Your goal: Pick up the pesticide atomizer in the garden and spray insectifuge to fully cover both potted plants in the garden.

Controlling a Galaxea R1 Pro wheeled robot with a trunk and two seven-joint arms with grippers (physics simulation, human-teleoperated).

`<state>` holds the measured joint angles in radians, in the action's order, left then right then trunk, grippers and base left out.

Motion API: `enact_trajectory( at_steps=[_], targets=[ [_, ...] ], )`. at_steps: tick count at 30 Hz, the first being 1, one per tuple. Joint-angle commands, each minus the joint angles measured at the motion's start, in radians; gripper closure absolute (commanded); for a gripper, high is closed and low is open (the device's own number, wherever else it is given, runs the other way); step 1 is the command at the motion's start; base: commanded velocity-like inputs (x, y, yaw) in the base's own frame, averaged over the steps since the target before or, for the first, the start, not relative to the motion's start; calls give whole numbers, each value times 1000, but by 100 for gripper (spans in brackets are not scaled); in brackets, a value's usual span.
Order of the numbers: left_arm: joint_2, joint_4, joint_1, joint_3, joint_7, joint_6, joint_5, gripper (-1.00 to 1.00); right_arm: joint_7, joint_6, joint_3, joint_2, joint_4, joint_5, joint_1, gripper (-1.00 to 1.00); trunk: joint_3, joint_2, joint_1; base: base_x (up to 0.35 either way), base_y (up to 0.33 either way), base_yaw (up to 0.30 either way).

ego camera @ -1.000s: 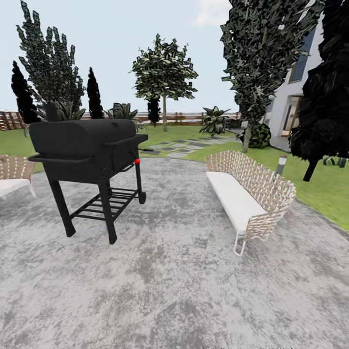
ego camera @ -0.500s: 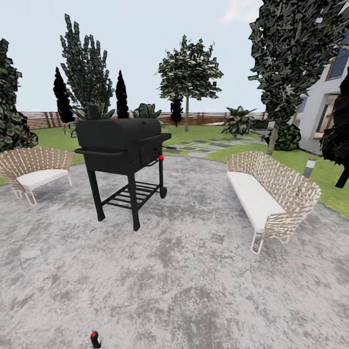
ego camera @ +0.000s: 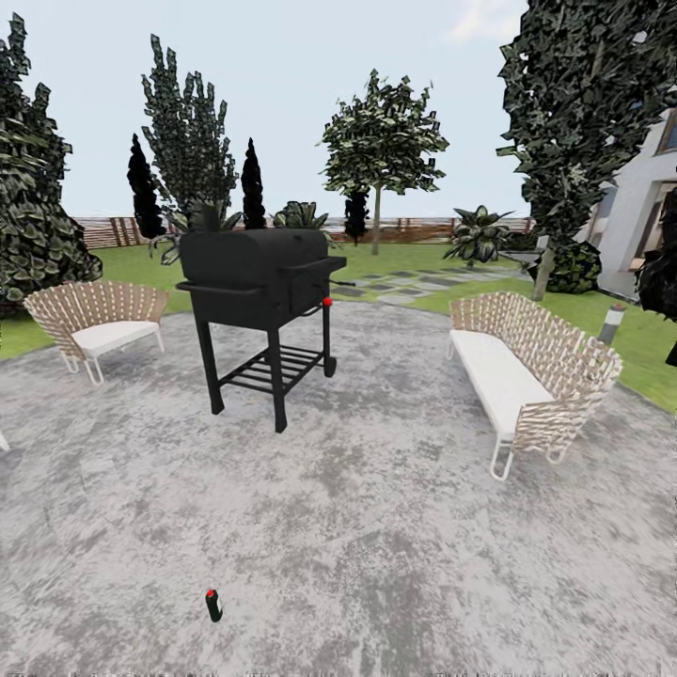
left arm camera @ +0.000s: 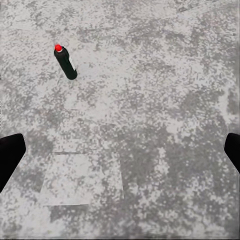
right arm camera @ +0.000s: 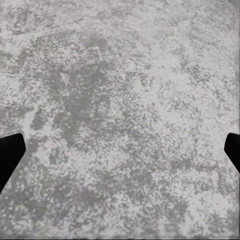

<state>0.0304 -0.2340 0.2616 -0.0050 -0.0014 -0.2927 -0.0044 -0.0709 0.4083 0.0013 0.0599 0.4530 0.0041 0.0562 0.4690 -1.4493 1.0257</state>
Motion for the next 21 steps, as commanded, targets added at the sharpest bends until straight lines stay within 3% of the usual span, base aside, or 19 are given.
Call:
enact_trajectory(
  at_steps=[1, 6, 16, 21],
  targets=[
    [0, 1, 1, 0, 0, -3, 0, -100, -3, 3, 0, 0, -1, 1, 1, -100, 1, -1, -1, -274, 0, 0],
    [0, 1, 1, 0, 0, -3, 0, -100, -3, 2, 0, 0, -1, 1, 1, -100, 1, -1, -1, -91, 0, 63],
    [0, 1, 1, 0, 0, -3, 0, -100, -3, 3, 0, 0, -1, 1, 1, -100, 1, -1, -1, -9, 0, 244],
    [0, 1, 1, 0, 0, -3, 0, -100, -3, 2, 0, 0, -1, 1, 1, -100, 1, -1, -1, 0, 0, 101]
  ],
)
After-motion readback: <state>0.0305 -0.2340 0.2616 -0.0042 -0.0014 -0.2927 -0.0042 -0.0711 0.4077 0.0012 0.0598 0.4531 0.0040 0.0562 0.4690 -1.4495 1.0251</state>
